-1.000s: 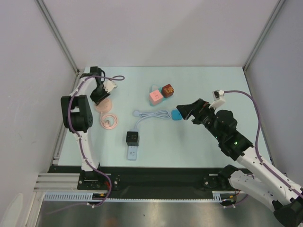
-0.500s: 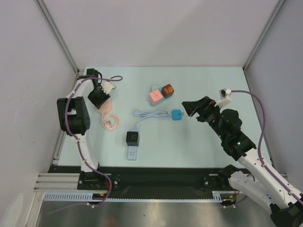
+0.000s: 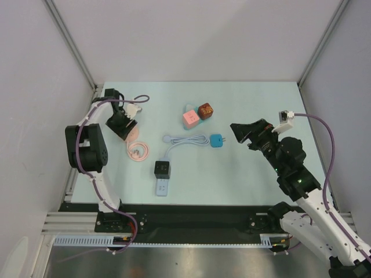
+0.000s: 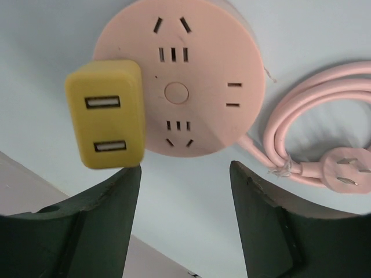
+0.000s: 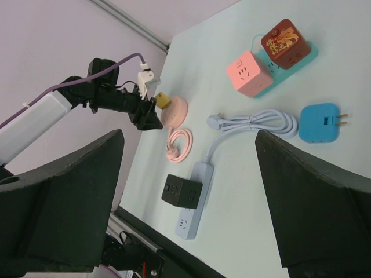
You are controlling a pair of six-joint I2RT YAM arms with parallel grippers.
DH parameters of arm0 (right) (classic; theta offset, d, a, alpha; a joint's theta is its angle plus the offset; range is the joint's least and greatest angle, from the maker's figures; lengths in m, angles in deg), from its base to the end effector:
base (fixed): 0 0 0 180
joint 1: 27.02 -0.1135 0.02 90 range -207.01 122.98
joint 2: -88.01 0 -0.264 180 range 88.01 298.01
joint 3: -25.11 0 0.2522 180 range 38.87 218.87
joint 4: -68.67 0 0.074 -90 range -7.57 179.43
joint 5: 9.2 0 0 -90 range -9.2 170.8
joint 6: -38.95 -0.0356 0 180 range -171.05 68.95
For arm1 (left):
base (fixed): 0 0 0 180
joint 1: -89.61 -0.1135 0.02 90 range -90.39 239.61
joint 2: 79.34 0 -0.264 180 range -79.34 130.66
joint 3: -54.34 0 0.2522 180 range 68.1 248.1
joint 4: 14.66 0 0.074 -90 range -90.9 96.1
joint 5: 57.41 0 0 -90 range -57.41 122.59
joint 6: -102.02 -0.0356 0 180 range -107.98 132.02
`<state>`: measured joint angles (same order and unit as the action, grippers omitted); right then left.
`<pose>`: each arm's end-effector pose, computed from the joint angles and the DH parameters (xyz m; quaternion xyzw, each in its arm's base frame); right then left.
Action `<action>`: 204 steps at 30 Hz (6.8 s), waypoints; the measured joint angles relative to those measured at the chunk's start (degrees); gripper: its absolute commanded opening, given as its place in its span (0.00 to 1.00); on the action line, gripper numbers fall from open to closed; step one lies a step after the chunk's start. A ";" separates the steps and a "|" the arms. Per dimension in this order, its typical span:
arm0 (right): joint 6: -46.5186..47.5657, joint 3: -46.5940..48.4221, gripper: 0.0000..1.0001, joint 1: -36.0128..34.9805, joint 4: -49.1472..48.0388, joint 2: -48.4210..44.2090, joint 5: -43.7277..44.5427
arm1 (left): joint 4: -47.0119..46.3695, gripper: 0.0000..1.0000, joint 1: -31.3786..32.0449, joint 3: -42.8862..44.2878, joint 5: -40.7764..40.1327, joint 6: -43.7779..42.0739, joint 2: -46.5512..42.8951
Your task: Insert the plug
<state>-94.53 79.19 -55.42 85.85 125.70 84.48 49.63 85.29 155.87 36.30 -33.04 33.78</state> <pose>0.1441 0.0753 0.3446 0.1157 0.7025 0.3934 0.5817 0.3965 0.0276 0.1994 0.3490 0.9285 0.0221 0.1250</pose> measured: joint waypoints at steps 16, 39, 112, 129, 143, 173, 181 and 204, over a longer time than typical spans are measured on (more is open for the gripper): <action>0.04 0.98 1.00 0.31 2.82 -2.12 -0.28 | -0.98 0.69 0.13 -2.51 -0.20 3.17 -6.75; 0.02 1.18 1.00 0.79 2.75 -1.95 -0.04 | -1.99 0.61 3.26 8.39 -0.09 3.98 -0.31; -0.09 -0.57 1.00 0.37 0.37 -3.04 0.44 | -27.28 0.00 -8.39 -11.26 11.85 11.63 -6.86; 2.29 -0.57 1.00 -0.94 1.14 -5.38 3.21 | -24.02 0.00 -9.01 -5.05 14.45 13.18 -2.34; 5.29 -0.55 1.00 -2.91 2.34 -8.17 6.67 | -21.46 0.82 -7.85 -4.72 12.83 11.65 -1.99; 4.50 2.73 1.00 -1.09 6.05 -8.15 6.88 | -11.41 1.00 -0.31 2.27 -11.32 34.38 -20.74; 3.45 3.58 1.00 -0.98 8.31 -8.52 6.91 | -12.63 0.16 -5.55 3.78 0.63 41.57 -15.67; 5.60 3.61 1.00 0.02 7.13 -6.54 7.50 | -8.57 0.21 -4.44 12.35 -9.01 40.50 -0.28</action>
<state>-88.94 82.79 -55.40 92.98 119.16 91.98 41.06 80.86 168.22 27.29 7.46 33.50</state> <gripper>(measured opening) 0.994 0.327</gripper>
